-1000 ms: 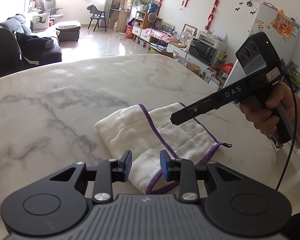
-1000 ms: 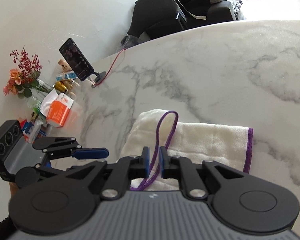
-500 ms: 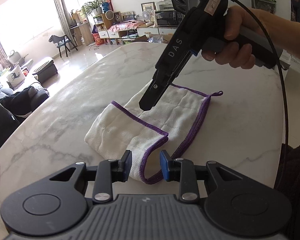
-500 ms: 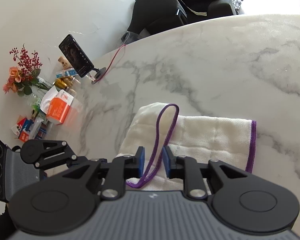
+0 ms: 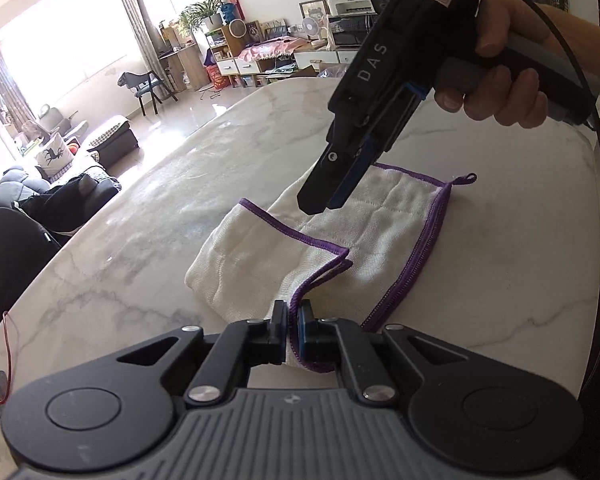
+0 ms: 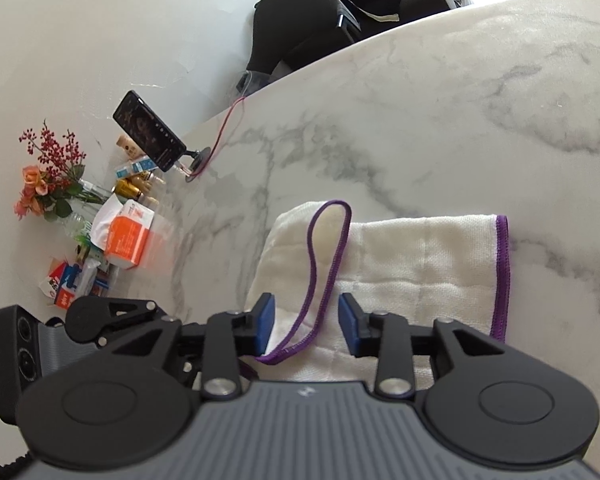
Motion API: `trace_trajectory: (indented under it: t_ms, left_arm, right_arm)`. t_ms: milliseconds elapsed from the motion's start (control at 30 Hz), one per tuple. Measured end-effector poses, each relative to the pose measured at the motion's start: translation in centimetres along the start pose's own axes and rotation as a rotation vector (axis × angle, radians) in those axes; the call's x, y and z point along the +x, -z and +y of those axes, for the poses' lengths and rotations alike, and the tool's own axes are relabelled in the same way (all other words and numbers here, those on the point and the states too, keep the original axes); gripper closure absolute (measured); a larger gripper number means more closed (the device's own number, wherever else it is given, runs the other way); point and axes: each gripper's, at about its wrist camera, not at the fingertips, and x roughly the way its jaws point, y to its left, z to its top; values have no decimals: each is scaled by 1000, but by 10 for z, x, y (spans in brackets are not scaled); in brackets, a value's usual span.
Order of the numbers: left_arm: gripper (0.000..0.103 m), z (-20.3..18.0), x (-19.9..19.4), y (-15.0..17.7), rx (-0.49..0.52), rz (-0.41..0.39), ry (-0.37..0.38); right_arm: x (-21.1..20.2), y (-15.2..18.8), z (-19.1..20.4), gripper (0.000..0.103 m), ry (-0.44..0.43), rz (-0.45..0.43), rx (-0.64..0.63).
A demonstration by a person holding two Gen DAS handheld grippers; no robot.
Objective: Fold towel
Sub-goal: 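Carry the held corner over the towel with the right gripper, folding it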
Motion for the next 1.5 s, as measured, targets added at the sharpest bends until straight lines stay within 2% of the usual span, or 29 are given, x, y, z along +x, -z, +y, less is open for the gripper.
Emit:
trace_trajectory:
  t_ms: [267,767,967,1067,1100,1133,1167,1233,1300,1500]
  left_arm:
    - [98,9,-3,-2,-51,-24,6]
    - [98,8,-10,0,-67,-40,13]
    - [98,6,-13,2,-57,-37,14]
    - [95,6,-14,1,-63,-39,23]
    - [93,7,-14,1,-67,-40,28]
    - [91,7,-15,1,-70,-40,34]
    - [89,7,-15,1,-71,-41,41]
    - [76,8,-16,0,-73,-46,50]
    - [69,10,-18,0,-89,-58,60]
    - [69,14,-23,-2,-122,-82,78]
  right_arm:
    - [14,0,-16,49,-96,39,185]
    - [35,-4,-6,49,-116,65,203]
    - [38,-6,-4,65,-99,59,183]
    - [35,-7,-1,83,-85,46,159]
    - [34,-7,0,91,-81,42,152]
    - [33,-7,1,94,-76,38,144]
    - [32,-8,2,96,-72,34,136]
    - [30,-8,3,97,-65,24,121]
    - [26,-9,4,97,-63,13,106]
    - [11,-8,7,98,-49,-15,72]
